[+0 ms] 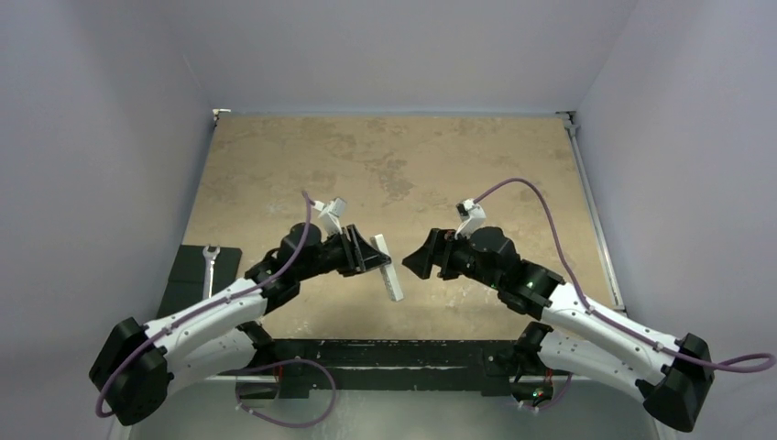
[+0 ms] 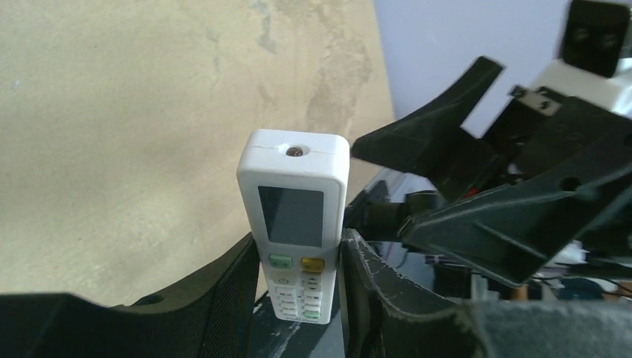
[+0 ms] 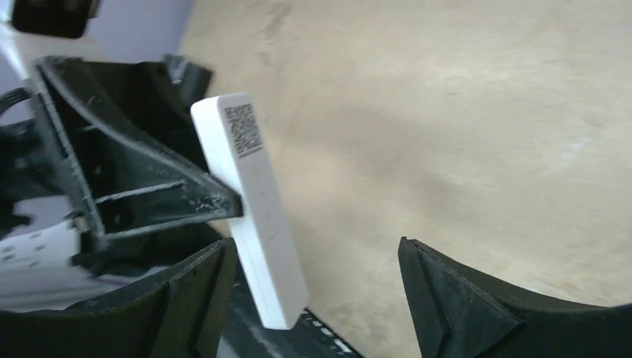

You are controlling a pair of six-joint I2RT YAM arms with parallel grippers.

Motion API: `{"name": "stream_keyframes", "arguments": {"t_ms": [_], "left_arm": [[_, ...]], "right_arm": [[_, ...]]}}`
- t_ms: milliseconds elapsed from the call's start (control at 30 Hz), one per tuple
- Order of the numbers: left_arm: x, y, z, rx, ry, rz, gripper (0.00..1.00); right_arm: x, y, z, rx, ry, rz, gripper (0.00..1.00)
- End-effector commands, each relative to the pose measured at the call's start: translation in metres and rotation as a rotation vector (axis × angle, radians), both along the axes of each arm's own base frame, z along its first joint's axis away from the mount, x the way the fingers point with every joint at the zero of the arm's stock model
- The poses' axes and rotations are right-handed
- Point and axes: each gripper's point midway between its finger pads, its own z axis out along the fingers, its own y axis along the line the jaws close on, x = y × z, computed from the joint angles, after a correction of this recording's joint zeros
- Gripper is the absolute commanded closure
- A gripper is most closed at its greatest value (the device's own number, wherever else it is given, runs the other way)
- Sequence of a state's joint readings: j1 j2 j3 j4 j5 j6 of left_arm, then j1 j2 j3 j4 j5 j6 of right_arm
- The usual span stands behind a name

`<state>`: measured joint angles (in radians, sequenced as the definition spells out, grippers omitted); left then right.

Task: Load the batteries into the remote control
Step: Turn over the remote control at the center of the board.

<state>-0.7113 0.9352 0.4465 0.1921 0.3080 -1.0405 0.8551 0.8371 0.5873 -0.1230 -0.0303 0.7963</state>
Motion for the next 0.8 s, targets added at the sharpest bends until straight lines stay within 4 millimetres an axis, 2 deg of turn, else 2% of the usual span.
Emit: {"name": "stream_keyframes", "arguments": {"t_ms": [0,167,333,767], "left_arm": [[0.013,-0.003,-0.025,0.193,-0.015,0.04,1.0],[0.024,-0.009,-0.053,0.348,0.02,0.054,1.0],[0.036,-0.01,-0.078,0.47,0.066,0.082,1.0],[0.062,-0.025,-0.116,0.603,0.136,0.108,1.0]], "right_arm": [[0.023,-0.047,-0.013,-0.224,-0.038,-0.198,0.1],[0.032,-0.07,-0.012,-0.313,-0.055,-0.3,0.09],[0.035,-0.08,-0.016,-0.359,-0.056,-0.335,0.07],[0.037,-0.082,-0.03,-0.411,-0.034,-0.343,0.04]]}}
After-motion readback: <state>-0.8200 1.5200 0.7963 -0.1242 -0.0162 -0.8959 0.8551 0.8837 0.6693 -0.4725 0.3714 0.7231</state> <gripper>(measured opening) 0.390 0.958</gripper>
